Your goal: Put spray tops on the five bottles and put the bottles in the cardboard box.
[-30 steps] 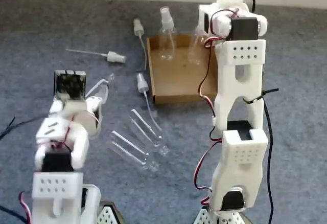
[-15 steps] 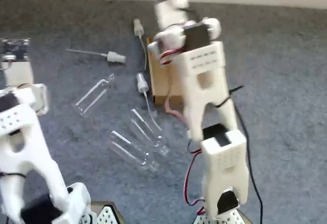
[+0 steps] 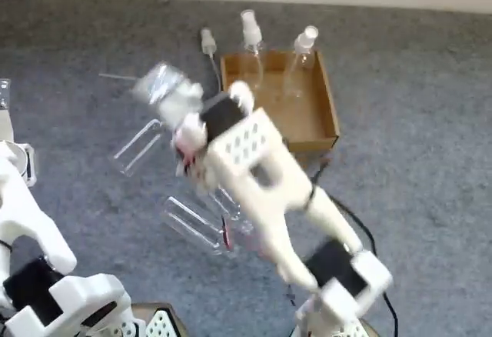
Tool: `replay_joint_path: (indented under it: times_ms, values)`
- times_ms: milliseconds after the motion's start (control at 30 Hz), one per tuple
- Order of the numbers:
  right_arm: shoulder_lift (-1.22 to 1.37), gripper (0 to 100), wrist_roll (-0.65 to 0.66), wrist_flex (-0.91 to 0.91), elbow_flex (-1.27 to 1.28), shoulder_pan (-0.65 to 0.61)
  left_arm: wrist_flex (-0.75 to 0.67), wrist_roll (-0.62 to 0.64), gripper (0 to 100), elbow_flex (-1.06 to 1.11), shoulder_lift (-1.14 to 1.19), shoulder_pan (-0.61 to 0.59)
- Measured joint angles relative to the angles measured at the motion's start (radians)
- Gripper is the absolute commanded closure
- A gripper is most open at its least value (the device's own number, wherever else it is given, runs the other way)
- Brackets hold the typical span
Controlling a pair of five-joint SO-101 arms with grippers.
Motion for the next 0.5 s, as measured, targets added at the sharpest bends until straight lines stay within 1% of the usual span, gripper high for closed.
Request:
replay_joint_path:
  times_ms: [67,133,200,300,400,500]
  values:
    - [-0.11,79.3,0.0,-0.054,0.18,-0.066,-0.002,0.0,80,0.0,0.008,0.0]
    - [-0.19,74.8,0.002,-0.101,0.339,-0.075,-0.003,0.0,80,0.0,0.008,-0.002]
    - [-0.241,71.5,0.003,-0.169,0.471,-0.046,-0.003,0.0,80,0.0,0.008,-0.002]
    - [-0.278,70.4,0.002,-0.31,0.618,0.014,-0.003,0.0,80,0.0,0.008,0.002]
    - [-0.288,70.4,-0.031,-0.457,0.71,0.048,-0.003,0.0,80,0.0,0.008,0.0]
    - [-0.29,70.4,-0.041,-0.578,0.761,0.049,-0.003,0.0,80,0.0,0.008,0.0]
